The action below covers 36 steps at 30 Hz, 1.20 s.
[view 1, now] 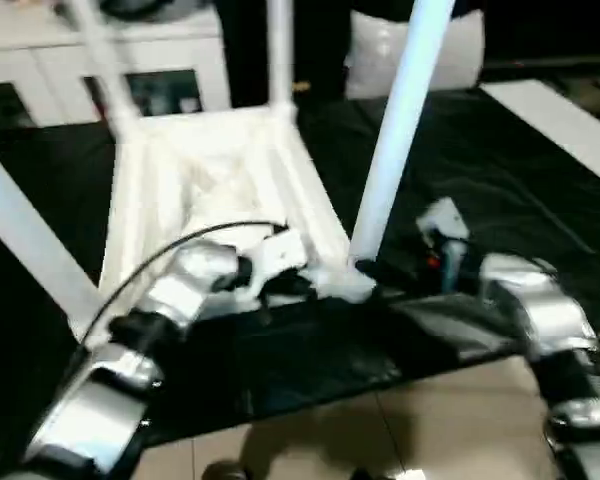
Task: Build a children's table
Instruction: Rotate leg to tighten
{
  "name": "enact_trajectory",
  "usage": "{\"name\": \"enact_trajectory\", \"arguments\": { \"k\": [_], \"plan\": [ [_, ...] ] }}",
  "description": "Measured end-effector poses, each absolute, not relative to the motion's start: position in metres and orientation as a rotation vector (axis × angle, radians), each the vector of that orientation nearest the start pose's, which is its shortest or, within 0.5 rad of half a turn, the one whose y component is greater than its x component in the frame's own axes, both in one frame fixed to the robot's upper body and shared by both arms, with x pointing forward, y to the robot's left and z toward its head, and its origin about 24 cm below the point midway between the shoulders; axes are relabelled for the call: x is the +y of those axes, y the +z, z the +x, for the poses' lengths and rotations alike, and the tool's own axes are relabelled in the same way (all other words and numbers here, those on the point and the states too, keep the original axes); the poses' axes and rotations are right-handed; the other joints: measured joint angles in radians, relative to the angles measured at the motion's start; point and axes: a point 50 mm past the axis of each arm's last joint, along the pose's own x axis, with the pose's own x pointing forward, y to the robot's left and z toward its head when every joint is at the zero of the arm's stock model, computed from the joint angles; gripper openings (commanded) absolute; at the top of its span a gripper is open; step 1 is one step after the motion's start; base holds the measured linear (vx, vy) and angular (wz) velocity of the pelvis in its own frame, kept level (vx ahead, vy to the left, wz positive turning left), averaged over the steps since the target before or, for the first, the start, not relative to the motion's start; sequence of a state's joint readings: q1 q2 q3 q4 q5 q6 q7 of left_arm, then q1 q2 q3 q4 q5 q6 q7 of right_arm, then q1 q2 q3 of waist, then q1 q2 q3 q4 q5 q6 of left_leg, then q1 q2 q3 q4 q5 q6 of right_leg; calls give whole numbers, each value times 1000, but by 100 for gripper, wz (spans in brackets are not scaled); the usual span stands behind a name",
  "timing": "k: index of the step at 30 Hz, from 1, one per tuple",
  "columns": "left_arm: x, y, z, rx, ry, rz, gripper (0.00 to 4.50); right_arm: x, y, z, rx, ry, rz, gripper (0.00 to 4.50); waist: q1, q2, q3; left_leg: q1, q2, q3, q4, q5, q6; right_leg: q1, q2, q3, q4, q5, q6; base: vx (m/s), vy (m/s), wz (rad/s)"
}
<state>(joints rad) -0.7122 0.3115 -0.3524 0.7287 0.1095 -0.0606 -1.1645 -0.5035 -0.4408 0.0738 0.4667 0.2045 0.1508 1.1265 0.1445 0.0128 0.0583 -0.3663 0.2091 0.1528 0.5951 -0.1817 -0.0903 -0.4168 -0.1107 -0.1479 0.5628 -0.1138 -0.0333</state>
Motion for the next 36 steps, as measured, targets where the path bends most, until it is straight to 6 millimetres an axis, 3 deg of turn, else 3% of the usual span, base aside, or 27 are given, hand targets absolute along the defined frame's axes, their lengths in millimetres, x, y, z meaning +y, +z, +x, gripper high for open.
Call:
{"name": "enact_trajectory", "arguments": {
  "k": [7,10,16,24,32,35,36],
  "plan": [
    [112,61,321,377,-1557,598,0,-178,81,306,250,1295,-160,336,18,0,0,-1,0,2,1,0,0,1,-2,0,0,0,0,0,0,0],
    [114,62,318,379,-1610,613,0,-176,79,301,273,1375,-153,299,25,0,0,-1,1,2,1,0,0,1,-2,0,1,0,0,0,0,0],
    [114,62,315,381,-1671,632,0,-172,73,293,332,1493,-121,257,28,0,0,-1,1,2,2,0,0,1,-2,0,1,-1,1,0,0,0],
    [111,62,314,380,-1699,624,0,-173,72,291,349,1520,-97,194,26,0,0,0,1,2,2,0,0,1,-2,0,2,-1,1,0,0,0],
    [109,63,316,435,-1655,555,0,-176,69,293,349,1486,-36,193,24,0,0,0,1,2,3,0,0,1,-2,0,4,-1,1,0,0,0],
    [112,62,320,471,-1557,507,0,-172,65,299,333,1380,1,193,12,0,0,2,1,2,6,0,0,1,-2,1,9,-1,2,0,0,0],
    [114,62,322,484,-1516,491,0,-166,62,302,324,1338,15,193,-1,0,0,3,1,2,7,0,0,1,-2,1,10,-1,2,0,0,0]
  ]
}}
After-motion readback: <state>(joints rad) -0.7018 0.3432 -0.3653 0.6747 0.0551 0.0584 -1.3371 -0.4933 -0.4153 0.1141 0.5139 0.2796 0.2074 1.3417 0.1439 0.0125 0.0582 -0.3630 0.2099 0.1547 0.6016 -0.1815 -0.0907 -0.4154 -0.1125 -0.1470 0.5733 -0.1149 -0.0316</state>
